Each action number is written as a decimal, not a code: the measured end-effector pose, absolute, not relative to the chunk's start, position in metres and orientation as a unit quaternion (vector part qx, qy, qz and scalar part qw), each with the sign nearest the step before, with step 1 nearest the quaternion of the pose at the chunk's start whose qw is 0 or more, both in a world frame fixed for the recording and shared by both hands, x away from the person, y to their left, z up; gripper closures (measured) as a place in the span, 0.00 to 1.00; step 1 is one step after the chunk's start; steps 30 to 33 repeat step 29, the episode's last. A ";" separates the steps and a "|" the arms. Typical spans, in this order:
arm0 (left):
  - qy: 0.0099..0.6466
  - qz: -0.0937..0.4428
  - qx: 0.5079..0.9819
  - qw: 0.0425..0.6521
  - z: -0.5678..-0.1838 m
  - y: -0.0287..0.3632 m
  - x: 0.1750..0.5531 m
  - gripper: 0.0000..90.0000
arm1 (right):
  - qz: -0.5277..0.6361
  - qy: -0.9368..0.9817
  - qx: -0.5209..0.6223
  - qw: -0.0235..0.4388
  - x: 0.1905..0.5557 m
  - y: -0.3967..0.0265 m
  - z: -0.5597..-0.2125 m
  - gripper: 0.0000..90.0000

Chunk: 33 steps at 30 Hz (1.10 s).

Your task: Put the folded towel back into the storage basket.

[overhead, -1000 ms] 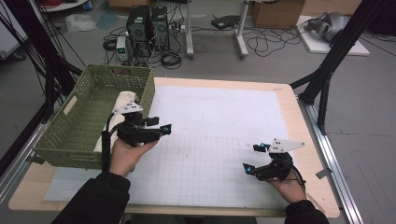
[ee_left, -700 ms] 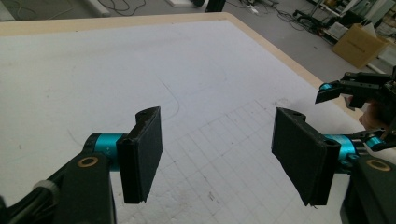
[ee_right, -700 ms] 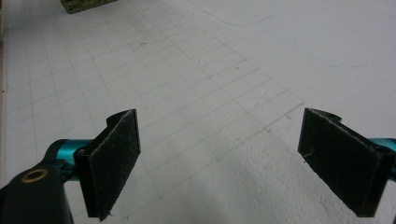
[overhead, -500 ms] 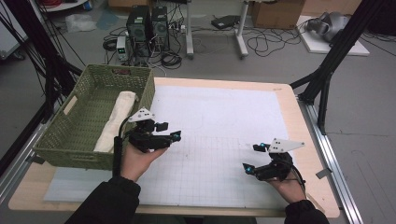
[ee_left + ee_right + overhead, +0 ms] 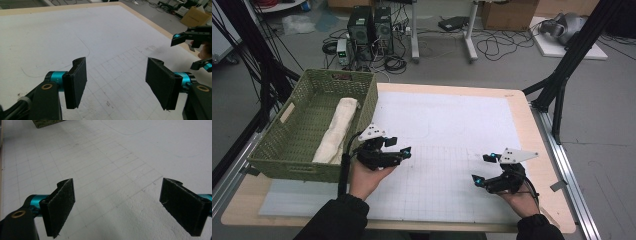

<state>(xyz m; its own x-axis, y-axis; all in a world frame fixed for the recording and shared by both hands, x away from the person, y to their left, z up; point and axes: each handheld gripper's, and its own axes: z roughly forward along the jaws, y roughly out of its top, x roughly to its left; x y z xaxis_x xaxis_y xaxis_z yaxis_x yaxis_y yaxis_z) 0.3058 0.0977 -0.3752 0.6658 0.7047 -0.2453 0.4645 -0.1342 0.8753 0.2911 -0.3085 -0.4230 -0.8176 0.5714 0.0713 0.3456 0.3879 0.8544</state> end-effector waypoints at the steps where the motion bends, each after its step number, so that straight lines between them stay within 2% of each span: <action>1: 0.392 0.114 0.744 0.528 -0.376 0.097 0.305 0.38 | 0.478 0.825 0.278 0.118 0.291 -0.308 -0.423 0.14; 33: 0.370 0.124 0.771 0.504 -0.414 0.088 0.282 0.36 | 0.481 0.822 0.281 0.118 0.287 -0.307 -0.422 0.13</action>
